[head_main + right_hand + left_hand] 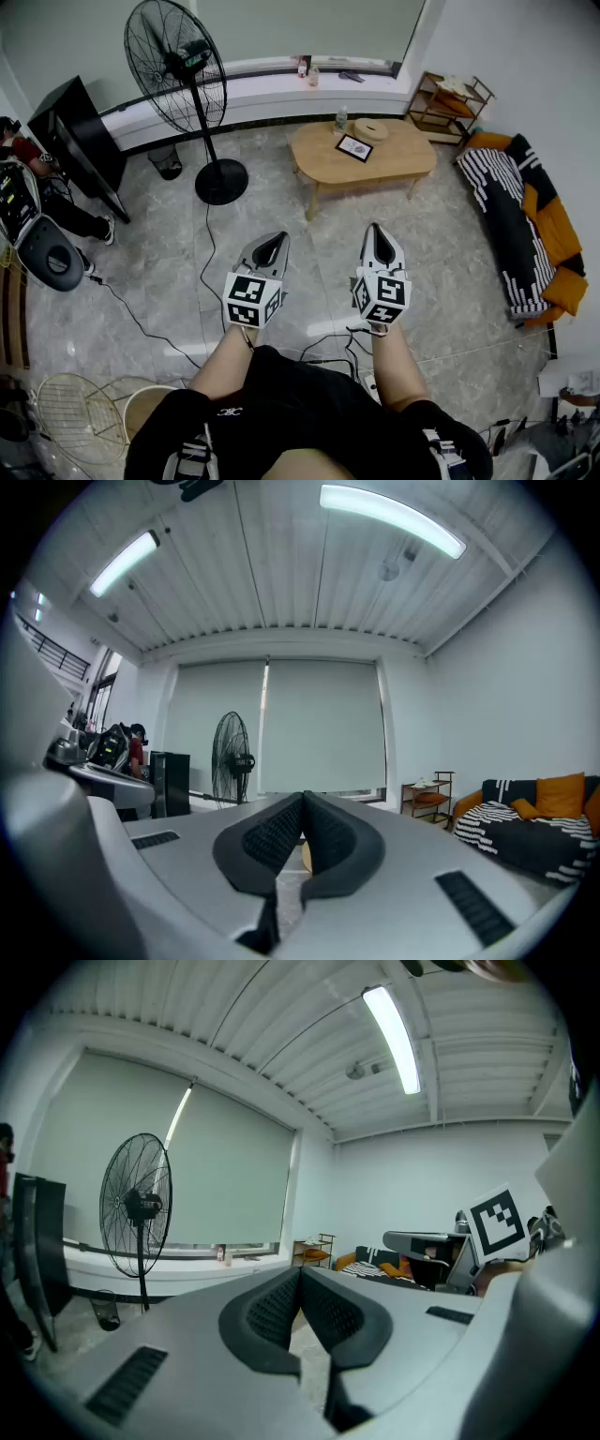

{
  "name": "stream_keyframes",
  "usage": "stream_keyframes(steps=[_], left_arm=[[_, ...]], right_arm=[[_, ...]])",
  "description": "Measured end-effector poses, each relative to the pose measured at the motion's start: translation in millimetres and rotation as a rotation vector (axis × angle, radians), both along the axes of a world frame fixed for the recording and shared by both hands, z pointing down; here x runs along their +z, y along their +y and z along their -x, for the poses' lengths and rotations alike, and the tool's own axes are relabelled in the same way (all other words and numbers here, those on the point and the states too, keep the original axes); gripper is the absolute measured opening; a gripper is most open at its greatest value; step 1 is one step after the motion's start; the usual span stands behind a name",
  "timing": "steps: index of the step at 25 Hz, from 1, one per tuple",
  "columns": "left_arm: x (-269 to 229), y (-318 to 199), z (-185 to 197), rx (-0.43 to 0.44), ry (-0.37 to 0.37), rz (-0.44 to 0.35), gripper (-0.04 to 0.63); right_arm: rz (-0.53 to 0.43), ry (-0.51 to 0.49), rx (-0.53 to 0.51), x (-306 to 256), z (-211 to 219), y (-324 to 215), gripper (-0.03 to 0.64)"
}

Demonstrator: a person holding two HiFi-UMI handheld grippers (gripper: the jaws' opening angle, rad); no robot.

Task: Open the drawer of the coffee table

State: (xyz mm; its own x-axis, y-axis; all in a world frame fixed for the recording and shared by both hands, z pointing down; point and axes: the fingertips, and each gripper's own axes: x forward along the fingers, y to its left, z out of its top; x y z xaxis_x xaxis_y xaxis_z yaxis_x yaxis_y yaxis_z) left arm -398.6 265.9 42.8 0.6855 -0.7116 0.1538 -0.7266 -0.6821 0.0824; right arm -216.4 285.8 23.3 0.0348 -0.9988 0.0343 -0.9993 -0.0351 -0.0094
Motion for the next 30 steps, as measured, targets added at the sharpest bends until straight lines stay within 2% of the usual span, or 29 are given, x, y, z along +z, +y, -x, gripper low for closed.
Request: stream_keyframes(steps=[6, 20, 30], left_arm=[[-16.8, 35.9, -31.1, 0.023, 0.014, -0.028, 0.018], [-33.7, 74.4, -64.4, 0.088, -0.005, -0.074, 0.018], [-30.1, 90.3, -114.8, 0.141, 0.002, -0.066, 0.018]], right_arm=[[-0.024, 0.002, -0.010, -16.0, -20.8, 35.5, 0.012], [-0.068, -0.026, 0.070, -23.6, -51.1, 91.2, 0.015], [-0.068, -0.004, 0.100, -20.5, -88.9, 111.6, 0.015]])
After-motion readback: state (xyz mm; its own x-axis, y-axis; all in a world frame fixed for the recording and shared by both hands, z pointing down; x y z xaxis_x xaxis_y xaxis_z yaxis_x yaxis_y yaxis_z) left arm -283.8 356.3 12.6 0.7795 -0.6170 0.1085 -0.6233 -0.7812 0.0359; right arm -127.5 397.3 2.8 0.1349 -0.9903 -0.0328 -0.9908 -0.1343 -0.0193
